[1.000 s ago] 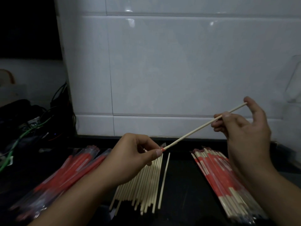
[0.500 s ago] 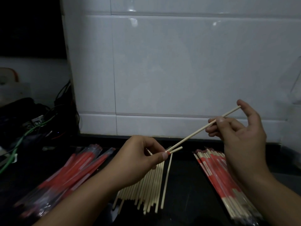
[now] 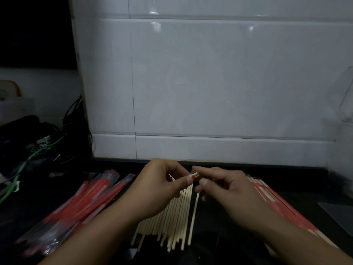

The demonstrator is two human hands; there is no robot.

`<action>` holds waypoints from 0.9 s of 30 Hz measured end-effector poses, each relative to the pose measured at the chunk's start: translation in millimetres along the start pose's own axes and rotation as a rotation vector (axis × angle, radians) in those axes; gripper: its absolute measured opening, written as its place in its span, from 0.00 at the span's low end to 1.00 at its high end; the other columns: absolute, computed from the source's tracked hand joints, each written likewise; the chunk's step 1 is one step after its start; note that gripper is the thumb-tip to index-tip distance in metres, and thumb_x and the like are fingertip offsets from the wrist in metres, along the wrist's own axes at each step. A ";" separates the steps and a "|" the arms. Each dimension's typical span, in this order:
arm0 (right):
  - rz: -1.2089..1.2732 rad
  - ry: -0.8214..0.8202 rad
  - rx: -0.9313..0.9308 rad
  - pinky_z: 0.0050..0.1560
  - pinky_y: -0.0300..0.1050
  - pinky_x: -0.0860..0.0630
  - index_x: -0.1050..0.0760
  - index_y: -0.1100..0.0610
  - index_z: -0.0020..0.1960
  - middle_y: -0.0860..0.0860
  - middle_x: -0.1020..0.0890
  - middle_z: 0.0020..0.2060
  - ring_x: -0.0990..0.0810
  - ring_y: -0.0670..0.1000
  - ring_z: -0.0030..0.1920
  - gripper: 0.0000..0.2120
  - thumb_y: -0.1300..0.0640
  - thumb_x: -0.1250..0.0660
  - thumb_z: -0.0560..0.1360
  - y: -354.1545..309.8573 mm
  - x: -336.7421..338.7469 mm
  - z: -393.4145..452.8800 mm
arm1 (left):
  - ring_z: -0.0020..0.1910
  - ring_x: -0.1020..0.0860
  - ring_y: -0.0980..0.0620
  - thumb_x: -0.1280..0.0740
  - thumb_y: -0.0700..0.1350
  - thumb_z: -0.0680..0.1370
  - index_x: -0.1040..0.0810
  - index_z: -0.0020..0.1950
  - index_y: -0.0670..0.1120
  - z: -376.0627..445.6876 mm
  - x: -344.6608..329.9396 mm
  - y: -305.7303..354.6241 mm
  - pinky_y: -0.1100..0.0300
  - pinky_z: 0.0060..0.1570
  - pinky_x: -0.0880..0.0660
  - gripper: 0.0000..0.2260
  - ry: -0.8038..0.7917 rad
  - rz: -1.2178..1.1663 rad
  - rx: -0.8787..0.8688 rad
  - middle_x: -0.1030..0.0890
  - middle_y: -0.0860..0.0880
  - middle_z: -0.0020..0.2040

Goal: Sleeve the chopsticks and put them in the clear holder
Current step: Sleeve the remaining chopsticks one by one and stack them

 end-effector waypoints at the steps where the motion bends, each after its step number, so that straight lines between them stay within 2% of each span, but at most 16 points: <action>1: 0.021 0.018 -0.001 0.43 0.33 0.22 0.20 0.50 0.58 0.47 0.14 0.42 0.16 0.42 0.43 0.13 0.64 0.34 0.78 -1.4 -3.3 -1.3 | 0.34 0.18 0.57 0.28 0.51 0.76 0.16 0.44 0.54 -0.4 -1.4 0.5 0.57 0.40 0.22 0.03 -0.012 0.001 -0.006 0.16 0.54 0.39; 3: 0.057 0.089 -0.017 0.38 0.30 0.24 0.19 0.50 0.53 0.46 0.14 0.39 0.16 0.41 0.39 0.11 0.64 0.33 0.77 -3.7 -4.2 -1.8 | 0.34 0.18 0.57 0.28 0.51 0.76 0.16 0.44 0.54 -0.6 -2.9 1.3 0.59 0.38 0.24 0.03 -0.028 -0.007 -0.017 0.15 0.55 0.39; 6: 0.121 0.111 -0.081 0.36 0.33 0.22 0.17 0.54 0.47 0.50 0.14 0.38 0.17 0.43 0.35 0.07 0.64 0.32 0.76 -2.7 1.2 0.0 | 0.34 0.18 0.58 0.28 0.51 0.76 0.16 0.44 0.55 -0.5 -5.7 2.9 0.62 0.38 0.25 0.02 -0.070 -0.023 -0.034 0.15 0.56 0.40; 9: 0.202 0.091 -0.129 0.35 0.37 0.22 0.17 0.59 0.46 0.54 0.15 0.36 0.19 0.46 0.33 0.05 0.65 0.31 0.75 0.5 6.7 2.1 | 0.34 0.18 0.57 0.27 0.51 0.76 0.16 0.46 0.55 -1.1 -6.6 3.1 0.60 0.39 0.24 0.02 -0.104 -0.052 -0.033 0.15 0.55 0.40; 15: 0.478 0.218 -0.231 0.32 0.39 0.25 0.20 0.67 0.47 0.57 0.18 0.34 0.21 0.49 0.31 0.05 0.67 0.34 0.76 11.5 27.7 12.9 | 0.35 0.17 0.55 0.28 0.51 0.76 0.16 0.45 0.54 0.8 3.3 0.5 0.55 0.42 0.19 0.02 -0.073 0.005 0.040 0.15 0.54 0.40; 18: 0.520 0.203 -0.264 0.29 0.38 0.26 0.20 0.67 0.48 0.57 0.19 0.35 0.22 0.49 0.30 0.07 0.64 0.35 0.76 10.1 33.5 13.8 | 0.36 0.17 0.55 0.28 0.50 0.76 0.17 0.44 0.53 0.6 4.3 0.8 0.55 0.42 0.19 0.02 -0.053 0.036 0.049 0.16 0.54 0.40; 23: 0.445 0.124 -0.269 0.31 0.39 0.27 0.18 0.67 0.49 0.55 0.19 0.34 0.23 0.49 0.31 0.10 0.61 0.33 0.73 11.7 33.3 12.4 | 0.36 0.18 0.56 0.28 0.50 0.76 0.18 0.44 0.54 -0.3 1.5 2.5 0.57 0.42 0.19 0.02 -0.085 0.045 0.037 0.16 0.55 0.40; 27: 0.509 0.097 -0.301 0.30 0.38 0.27 0.18 0.65 0.46 0.54 0.21 0.32 0.24 0.47 0.30 0.10 0.60 0.31 0.67 14.4 30.7 13.8 | 0.36 0.17 0.54 0.28 0.49 0.76 0.17 0.45 0.53 -0.7 2.4 5.3 0.55 0.43 0.19 0.02 -0.104 0.012 0.015 0.16 0.53 0.40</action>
Point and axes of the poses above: each hand's wrist, its own z-axis towards the middle knuckle, its own x-axis out of the back of the hand, y = z × x, the point moved 4 cm from there along z, towards the middle knuckle
